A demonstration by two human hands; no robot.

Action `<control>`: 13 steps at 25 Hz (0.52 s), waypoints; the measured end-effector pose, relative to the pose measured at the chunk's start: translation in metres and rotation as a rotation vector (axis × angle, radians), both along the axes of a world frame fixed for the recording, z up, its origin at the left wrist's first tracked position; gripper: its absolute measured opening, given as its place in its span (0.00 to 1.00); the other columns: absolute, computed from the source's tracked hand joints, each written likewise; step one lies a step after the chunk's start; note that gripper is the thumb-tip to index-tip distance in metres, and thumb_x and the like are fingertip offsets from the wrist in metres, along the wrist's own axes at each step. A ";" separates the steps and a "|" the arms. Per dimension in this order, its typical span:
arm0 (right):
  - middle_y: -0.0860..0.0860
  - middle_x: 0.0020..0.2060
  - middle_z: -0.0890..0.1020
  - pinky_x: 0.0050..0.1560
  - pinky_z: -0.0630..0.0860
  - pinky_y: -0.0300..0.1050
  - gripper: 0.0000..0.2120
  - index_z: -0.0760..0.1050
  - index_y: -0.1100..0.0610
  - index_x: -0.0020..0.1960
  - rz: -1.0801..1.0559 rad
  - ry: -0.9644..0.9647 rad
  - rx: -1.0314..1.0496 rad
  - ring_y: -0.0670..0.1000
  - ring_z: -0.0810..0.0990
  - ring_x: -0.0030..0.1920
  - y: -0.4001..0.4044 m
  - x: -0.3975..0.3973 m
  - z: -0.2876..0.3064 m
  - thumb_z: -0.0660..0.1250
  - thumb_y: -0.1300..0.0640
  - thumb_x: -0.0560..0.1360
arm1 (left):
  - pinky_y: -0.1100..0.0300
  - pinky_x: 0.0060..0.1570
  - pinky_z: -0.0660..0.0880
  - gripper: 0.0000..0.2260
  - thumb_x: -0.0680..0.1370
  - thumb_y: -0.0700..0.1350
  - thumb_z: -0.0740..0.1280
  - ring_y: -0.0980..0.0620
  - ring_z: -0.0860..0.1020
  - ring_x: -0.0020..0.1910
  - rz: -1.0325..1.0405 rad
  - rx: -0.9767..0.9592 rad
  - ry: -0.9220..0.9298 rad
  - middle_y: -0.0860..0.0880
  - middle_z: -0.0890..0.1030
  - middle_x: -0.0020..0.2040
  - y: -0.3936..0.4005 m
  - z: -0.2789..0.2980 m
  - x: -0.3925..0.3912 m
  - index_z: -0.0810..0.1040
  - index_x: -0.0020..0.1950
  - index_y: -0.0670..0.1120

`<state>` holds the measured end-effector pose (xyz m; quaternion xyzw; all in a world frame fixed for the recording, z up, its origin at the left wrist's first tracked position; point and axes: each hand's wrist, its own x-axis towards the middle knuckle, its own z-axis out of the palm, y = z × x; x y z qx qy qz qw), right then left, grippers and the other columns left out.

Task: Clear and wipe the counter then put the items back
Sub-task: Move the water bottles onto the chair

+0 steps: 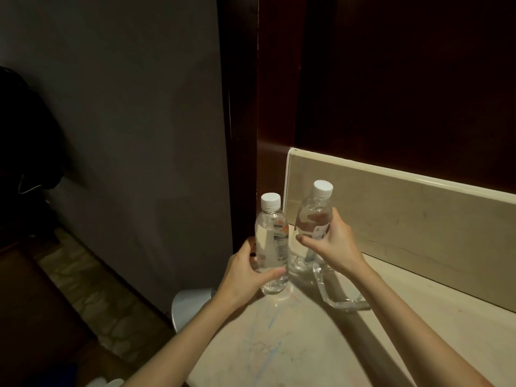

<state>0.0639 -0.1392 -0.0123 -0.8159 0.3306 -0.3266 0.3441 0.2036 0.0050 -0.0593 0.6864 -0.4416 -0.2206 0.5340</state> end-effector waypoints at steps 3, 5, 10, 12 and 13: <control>0.44 0.47 0.80 0.44 0.74 0.36 0.26 0.69 0.55 0.58 -0.006 -0.010 -0.028 0.39 0.78 0.46 0.024 -0.007 0.024 0.77 0.55 0.65 | 0.76 0.43 0.73 0.27 0.66 0.48 0.79 0.65 0.78 0.51 -0.001 -0.018 -0.022 0.61 0.80 0.53 0.015 0.009 0.008 0.71 0.61 0.56; 0.46 0.49 0.80 0.48 0.76 0.42 0.26 0.70 0.55 0.58 -0.022 0.013 -0.054 0.43 0.79 0.48 0.044 -0.012 0.035 0.77 0.52 0.64 | 0.74 0.43 0.74 0.26 0.65 0.47 0.79 0.65 0.79 0.49 -0.003 -0.038 -0.030 0.60 0.80 0.51 0.027 0.013 0.017 0.73 0.58 0.55; 0.47 0.49 0.82 0.54 0.78 0.50 0.24 0.71 0.52 0.54 -0.018 -0.026 -0.044 0.46 0.81 0.50 0.106 -0.025 0.036 0.77 0.50 0.63 | 0.60 0.51 0.79 0.27 0.63 0.46 0.80 0.56 0.82 0.51 -0.040 -0.070 0.000 0.53 0.83 0.52 0.067 0.021 0.035 0.76 0.59 0.47; 0.46 0.49 0.82 0.53 0.78 0.48 0.25 0.71 0.51 0.54 0.007 -0.041 -0.014 0.43 0.82 0.49 0.126 -0.026 0.036 0.77 0.49 0.61 | 0.57 0.51 0.80 0.28 0.63 0.46 0.81 0.56 0.82 0.50 -0.058 -0.064 -0.013 0.52 0.83 0.53 0.087 0.023 0.037 0.76 0.59 0.47; 0.47 0.49 0.82 0.52 0.78 0.45 0.25 0.70 0.52 0.54 0.020 -0.044 0.000 0.40 0.82 0.48 0.138 -0.025 0.036 0.78 0.51 0.62 | 0.57 0.51 0.80 0.28 0.62 0.48 0.81 0.57 0.83 0.50 -0.065 -0.057 -0.022 0.52 0.83 0.52 0.101 0.024 0.038 0.76 0.59 0.47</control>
